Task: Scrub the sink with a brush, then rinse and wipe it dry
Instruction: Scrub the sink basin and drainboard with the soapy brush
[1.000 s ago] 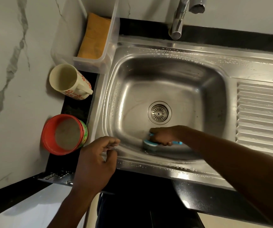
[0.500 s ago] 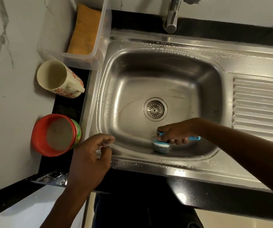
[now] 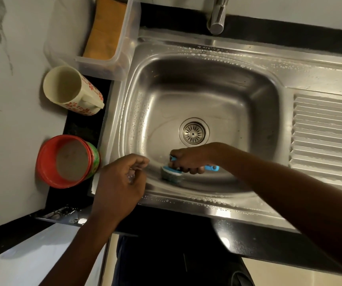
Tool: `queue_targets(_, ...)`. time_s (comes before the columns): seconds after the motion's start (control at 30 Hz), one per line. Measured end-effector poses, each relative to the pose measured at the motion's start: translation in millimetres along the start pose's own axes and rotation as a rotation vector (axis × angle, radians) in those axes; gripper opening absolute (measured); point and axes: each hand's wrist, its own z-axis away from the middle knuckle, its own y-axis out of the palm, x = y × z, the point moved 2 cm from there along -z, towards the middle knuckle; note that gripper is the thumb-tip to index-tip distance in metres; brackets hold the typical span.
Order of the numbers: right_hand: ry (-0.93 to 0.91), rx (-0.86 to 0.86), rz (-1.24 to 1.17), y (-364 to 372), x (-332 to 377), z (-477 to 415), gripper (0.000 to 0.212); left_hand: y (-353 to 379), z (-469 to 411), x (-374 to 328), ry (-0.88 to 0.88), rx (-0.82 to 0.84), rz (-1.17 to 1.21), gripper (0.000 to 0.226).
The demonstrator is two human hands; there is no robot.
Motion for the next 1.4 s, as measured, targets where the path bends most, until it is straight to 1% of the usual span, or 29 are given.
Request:
queue_targets(0.07, 0.077, 0.012, 0.05, -6, -24, 17, 0.013, 3, -3, -1, 0.007, 0.009, -0.001, 0.027)
queue_targets(0.17, 0.232, 0.011, 0.097, -20, -66, 30, 0.022, 4, -6, -5, 0.012, 0.003, -0.002, 0.026)
queue_targets(0.23, 0.31, -0.002, 0.143, -24, -84, 24, 0.02, 5, -6, -7, 0.011, 0.005, 0.01, 0.026)
queue_targets(0.27, 0.319, -0.02, 0.167, -25, -87, 17, 0.018, 5, -6, -6, 0.01, 0.007, 0.018, 0.027)
queue_targets(0.33, 0.262, -0.035, 0.227, -22, -75, 3, 0.016, 4, -6, -4, 0.01, 0.005, 0.02, 0.027)
queue_targets(0.4, 0.139, -0.041, 0.221, -14, -47, -14, 0.018, 4, -6, -2, 0.011, -0.002, 0.006, 0.028)
queue_targets(0.47, 0.023, -0.113, 0.199, -3, -16, -33, 0.025, 5, -5, -3, 0.007, -0.01, 0.007, 0.029)
queue_targets(0.5, -0.013, -0.156, 0.157, 2, -3, -40, 0.024, 6, -4, -4, 0.006, -0.015, 0.012, 0.029)
queue_targets(0.57, -0.036, -0.203, 0.069, 10, 7, -49, 0.029, 8, -2, -5, 0.007, -0.014, 0.016, 0.029)
queue_targets(0.6, -0.032, -0.206, 0.064, 10, 4, -49, 0.034, 9, -2, -5, 0.006, -0.012, 0.017, 0.029)
queue_targets(0.67, 0.02, -0.185, 0.133, 5, -11, -37, 0.04, 11, 1, -3, -0.002, -0.01, 0.026, 0.029)
queue_targets(0.77, 0.176, -0.193, 0.283, -7, -48, -3, 0.039, 12, 3, -2, -0.005, -0.016, 0.045, 0.03)
queue_targets(0.93, 0.405, -0.18, 0.405, -23, -101, 38, 0.048, 18, 4, -6, -0.014, 0.008, 0.063, 0.029)
queue_targets(1.0, 0.444, -0.154, 0.428, -24, -106, 47, 0.045, 17, 5, -9, -0.001, 0.007, 0.066, 0.027)
queue_targets(1.1, 0.465, -0.136, 0.454, -25, -94, 57, 0.025, 13, 7, -11, 0.007, -0.007, 0.07, 0.027)
queue_targets(1.17, 0.442, -0.084, 0.407, -25, -82, 59, 0.017, 11, 9, -11, 0.006, -0.016, 0.079, 0.028)
queue_targets(1.3, 0.336, 0.021, 0.084, -14, -44, 45, 0.017, 9, 12, -11, 0.02, -0.033, 0.094, 0.027)
queue_targets(1.4, 0.27, 0.045, 0.053, -7, -17, 39, 0.02, 10, 13, -10, 0.009, -0.042, 0.11, 0.028)
